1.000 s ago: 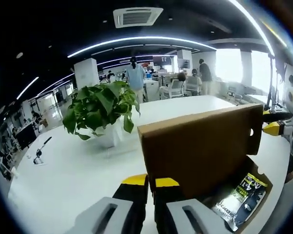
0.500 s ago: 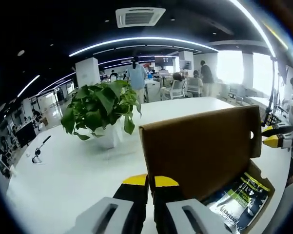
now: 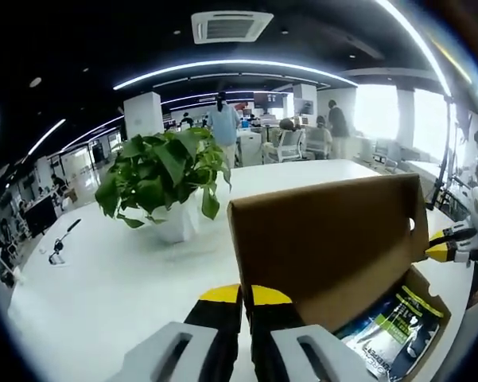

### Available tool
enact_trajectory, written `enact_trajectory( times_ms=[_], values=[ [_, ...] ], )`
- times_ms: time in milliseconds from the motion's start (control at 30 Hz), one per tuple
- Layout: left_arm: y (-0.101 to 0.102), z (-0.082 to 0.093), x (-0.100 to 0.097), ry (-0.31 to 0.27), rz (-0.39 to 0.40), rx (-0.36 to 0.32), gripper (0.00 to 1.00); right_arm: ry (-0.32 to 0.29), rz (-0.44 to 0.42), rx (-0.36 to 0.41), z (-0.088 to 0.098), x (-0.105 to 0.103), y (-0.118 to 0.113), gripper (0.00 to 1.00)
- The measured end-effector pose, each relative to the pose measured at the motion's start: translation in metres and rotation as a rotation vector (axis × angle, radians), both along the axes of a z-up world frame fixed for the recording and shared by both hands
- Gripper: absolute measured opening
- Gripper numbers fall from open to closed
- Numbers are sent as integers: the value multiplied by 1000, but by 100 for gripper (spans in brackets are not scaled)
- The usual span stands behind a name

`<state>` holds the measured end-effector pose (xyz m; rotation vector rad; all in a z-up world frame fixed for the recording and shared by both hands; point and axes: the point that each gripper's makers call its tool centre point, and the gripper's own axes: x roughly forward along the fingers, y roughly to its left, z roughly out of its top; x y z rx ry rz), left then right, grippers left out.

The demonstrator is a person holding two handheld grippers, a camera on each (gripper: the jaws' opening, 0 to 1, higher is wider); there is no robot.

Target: Operate the shoe box by opening the lid, removing the specified soft item, and placing it in the target area until the item is outside and the box remains undamaged.

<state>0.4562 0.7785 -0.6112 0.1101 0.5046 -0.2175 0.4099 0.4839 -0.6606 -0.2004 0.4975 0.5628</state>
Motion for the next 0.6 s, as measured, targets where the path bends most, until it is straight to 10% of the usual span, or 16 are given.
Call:
enact_trajectory(
  times_ms=[600],
  values=[
    [-2,-14,14,15,11,-25,4,-15,8,-40,-12,6,-2,0]
  ],
)
